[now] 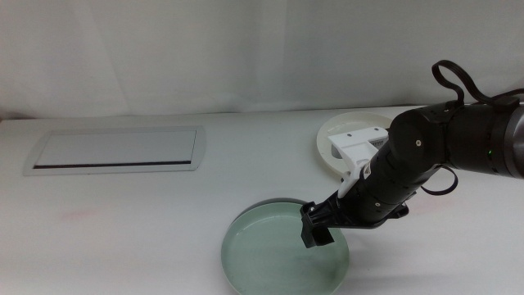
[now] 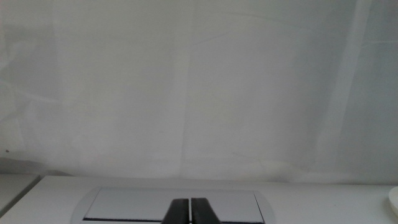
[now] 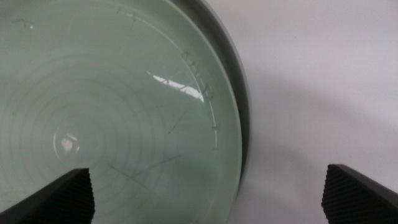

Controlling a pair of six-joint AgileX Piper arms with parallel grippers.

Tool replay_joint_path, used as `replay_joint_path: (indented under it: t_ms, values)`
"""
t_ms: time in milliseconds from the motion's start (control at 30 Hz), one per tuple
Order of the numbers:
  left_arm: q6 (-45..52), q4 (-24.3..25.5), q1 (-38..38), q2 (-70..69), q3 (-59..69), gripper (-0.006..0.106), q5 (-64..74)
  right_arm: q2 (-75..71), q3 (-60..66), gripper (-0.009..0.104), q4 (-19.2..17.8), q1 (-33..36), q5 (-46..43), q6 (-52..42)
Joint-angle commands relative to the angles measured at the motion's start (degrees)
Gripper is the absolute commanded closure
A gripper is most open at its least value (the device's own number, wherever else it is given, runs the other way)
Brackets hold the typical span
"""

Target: Stack the three bowls on top of each other.

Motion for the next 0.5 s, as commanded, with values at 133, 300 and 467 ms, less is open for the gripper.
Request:
replay_joint_path:
  t_ms: [133,300,467]
  values:
    - [-0.30,-0.40,-0.11,-2.09,0.26,0.103,-0.73,0.03,-2.53,-0.008,-3.94,0.31,2.72,-0.45]
    - [-0.30,-0.40,-0.11,-2.09,0.26,0.103,-0.73,-1.33,-7.37,-0.008,-12.78,0.01,6.48,3.48]
    - [-0.30,-0.40,-0.11,-2.09,0.26,0.103,-0.73,-7.80,-9.57,-0.008,-18.05,-3.92,7.76,7.56]
